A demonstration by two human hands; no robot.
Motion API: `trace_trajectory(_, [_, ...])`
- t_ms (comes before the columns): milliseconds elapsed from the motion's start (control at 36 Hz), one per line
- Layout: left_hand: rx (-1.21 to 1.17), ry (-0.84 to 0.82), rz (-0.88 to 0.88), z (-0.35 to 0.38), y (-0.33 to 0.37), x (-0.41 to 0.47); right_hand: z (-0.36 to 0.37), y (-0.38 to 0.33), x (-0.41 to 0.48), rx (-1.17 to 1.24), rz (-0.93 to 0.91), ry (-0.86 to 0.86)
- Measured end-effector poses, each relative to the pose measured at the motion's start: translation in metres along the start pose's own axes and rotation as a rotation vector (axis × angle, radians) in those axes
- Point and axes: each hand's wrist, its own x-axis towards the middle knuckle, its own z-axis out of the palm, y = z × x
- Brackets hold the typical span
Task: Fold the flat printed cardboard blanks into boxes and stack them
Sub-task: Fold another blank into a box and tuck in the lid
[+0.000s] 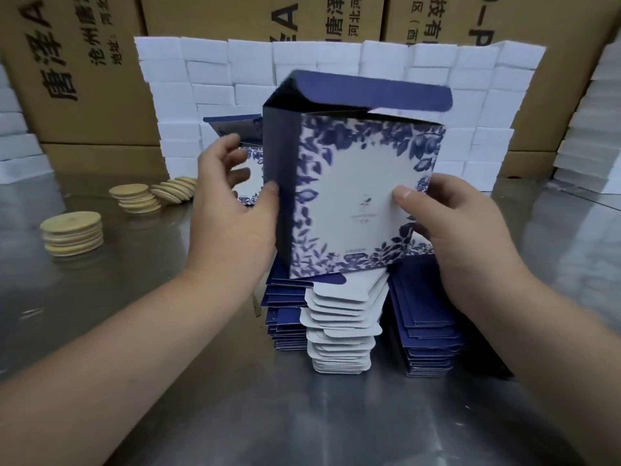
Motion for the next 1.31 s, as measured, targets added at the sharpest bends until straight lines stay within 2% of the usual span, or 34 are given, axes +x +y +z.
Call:
trace_trajectory(111, [0.132, -0.036, 0.067, -0.002, 0.004, -0.001, 0.002, 0.002, -0.002, -0.05, -0.098, 0.039])
trace_trajectory(250, [-0.016, -0.074, -0.022, -0.003, 0.009, -0.002, 0.001, 0.003, -0.003, -0.065, -0.146, 0.005])
trace_trajectory(333, [0.012, -0.159, -0.067, -0.003, 0.007, -0.004, 0.005, 0.001, -0.007, -0.11, -0.171, -0.11])
trace_trajectory(500, [0.314, -0.033, -0.096, -0.005, 0.002, 0.0, 0.008, 0.001, -0.012, -0.283, -0.208, -0.396])
trace_trajectory(639, [0.395, -0.037, -0.084, -0.001, 0.009, -0.004, 0.009, 0.001, -0.015, -0.429, -0.235, -0.578])
trace_trajectory(750, [0.443, -0.05, -0.098, 0.001, 0.012, -0.004, 0.009, 0.004, -0.016, -0.47, -0.214, -0.659])
trace_trajectory(861, [0.502, -0.049, -0.101, 0.003, 0.01, -0.005, 0.008, 0.008, -0.016, -0.473, -0.188, -0.714])
trace_trajectory(1083, [0.452, 0.007, -0.103, 0.006, 0.002, -0.006, 0.009, 0.007, -0.018, -0.492, -0.148, -0.778])
trace_trajectory(1306, [0.425, 0.09, -0.049, -0.001, -0.009, 0.006, 0.013, 0.008, -0.019, -0.769, -0.172, -0.782])
